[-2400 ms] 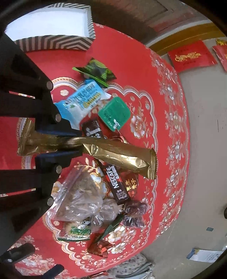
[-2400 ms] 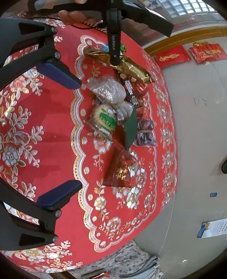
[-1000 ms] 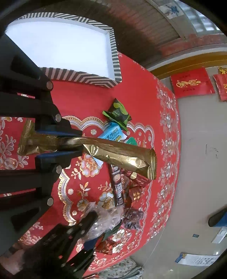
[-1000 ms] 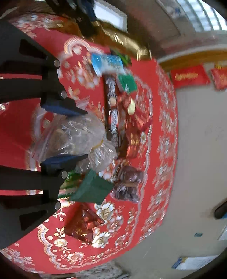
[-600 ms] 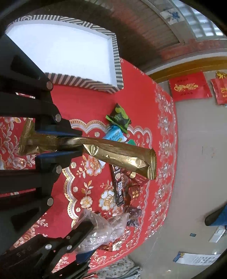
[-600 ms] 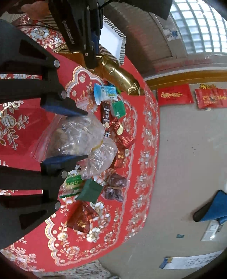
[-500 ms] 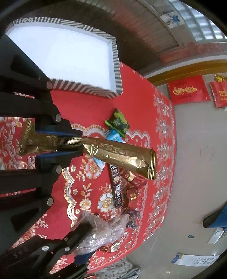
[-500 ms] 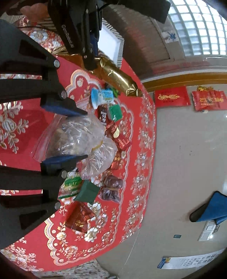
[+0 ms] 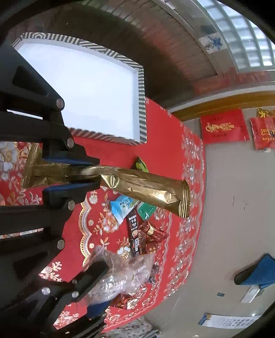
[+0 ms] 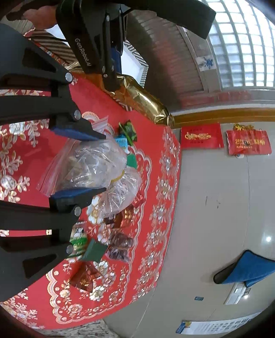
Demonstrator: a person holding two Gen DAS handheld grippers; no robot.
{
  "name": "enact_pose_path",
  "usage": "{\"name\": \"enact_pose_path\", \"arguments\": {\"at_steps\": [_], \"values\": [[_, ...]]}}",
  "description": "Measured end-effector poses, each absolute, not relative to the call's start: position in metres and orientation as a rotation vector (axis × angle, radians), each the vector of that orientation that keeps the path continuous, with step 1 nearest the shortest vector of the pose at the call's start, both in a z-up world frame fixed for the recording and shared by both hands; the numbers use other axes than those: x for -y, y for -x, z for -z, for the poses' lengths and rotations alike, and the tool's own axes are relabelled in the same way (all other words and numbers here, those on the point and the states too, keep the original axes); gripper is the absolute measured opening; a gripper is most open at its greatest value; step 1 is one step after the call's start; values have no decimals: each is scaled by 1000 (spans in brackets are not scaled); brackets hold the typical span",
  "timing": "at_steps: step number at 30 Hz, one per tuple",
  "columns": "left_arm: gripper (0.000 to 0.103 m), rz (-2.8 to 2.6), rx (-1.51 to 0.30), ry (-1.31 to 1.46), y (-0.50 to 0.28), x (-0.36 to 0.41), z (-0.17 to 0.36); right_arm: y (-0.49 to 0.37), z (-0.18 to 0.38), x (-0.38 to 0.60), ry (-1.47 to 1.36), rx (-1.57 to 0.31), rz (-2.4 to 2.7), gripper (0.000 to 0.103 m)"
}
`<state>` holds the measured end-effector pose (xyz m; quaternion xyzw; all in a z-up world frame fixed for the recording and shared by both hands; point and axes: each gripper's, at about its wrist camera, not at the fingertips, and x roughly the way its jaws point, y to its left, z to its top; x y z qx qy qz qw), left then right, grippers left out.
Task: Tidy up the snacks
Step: 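Carry the gold bar and nut bag to the white tray with both tools, then open both tools to release the gold bar and nut bag in the tray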
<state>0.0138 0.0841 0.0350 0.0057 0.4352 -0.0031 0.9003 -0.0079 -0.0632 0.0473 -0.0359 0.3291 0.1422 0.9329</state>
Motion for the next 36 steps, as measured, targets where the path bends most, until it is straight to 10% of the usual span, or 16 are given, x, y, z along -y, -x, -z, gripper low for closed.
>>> {"name": "enact_pose_path", "arguments": {"at_steps": [27, 32, 36], "values": [[16, -275, -1171, 55, -73, -288, 40, -86, 23, -162, 135, -931, -640, 38], [30, -292, -1178, 66, -77, -289, 43, -85, 34, -158, 116, -969, -646, 39], [65, -316, -1147, 89, -73, -294, 38, -91, 34, -147, 30, -1007, -665, 42]]}}
